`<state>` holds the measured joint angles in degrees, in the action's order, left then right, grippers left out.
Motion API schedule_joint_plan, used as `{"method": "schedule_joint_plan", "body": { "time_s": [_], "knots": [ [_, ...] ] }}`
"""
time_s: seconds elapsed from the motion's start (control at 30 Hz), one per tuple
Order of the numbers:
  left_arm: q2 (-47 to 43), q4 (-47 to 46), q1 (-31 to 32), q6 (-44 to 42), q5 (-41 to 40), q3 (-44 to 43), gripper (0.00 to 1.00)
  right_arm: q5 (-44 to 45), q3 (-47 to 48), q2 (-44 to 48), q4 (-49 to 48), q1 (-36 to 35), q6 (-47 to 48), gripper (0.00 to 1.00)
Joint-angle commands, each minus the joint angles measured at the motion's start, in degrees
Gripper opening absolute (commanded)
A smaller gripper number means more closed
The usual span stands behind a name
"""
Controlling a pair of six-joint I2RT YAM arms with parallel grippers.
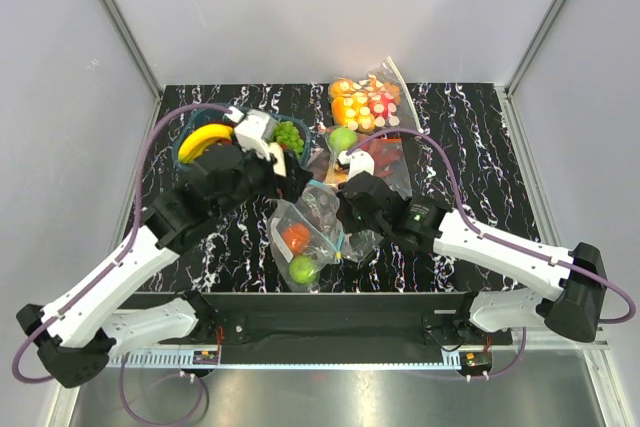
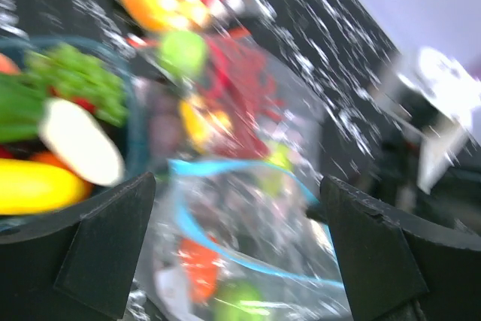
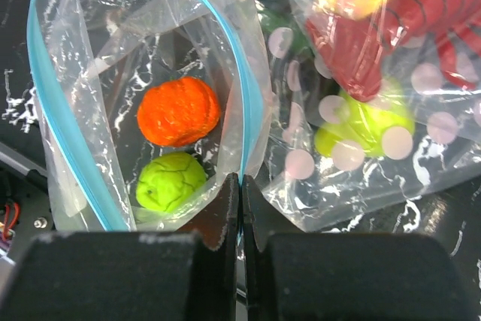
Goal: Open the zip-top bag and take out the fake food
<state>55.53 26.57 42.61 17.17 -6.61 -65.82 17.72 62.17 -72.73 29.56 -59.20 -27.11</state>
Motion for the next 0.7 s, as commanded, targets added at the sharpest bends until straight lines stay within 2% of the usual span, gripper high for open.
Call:
{"method": "schedule_joint_plan", "body": {
  "time_s": [0.0, 0.1, 0.23, 0.47, 0.67],
  "knots": [
    [1.59, 1.64, 5.80, 3.48, 2.13, 0.26, 0.96, -1.54, 2.95, -0.57, -2.76, 0.14, 0.31, 0.04],
    [3.96, 3.22, 12.12, 3.31, 0.38, -1.58, 0.96, -1.63, 3.31, -0.22, -2.84, 0.05, 0.22, 0.04],
    [7.57, 6.56, 15.13, 2.96, -2.35, -2.47, 0.96, -0.93, 3.66, 0.57, -2.40, 0.05, -0.39, 0.04],
    [6.17, 5.87, 15.49, 3.66, -4.73, 2.97, 0.96, -0.40, 3.48, 1.45, -1.88, 0.05, -0.66, 0.04],
    [7.84, 4.02, 15.49, 3.84, -6.83, 4.12, 0.96, -1.10, 3.13, 1.54, -2.05, 0.05, -1.01, 0.04]
  ]
}}
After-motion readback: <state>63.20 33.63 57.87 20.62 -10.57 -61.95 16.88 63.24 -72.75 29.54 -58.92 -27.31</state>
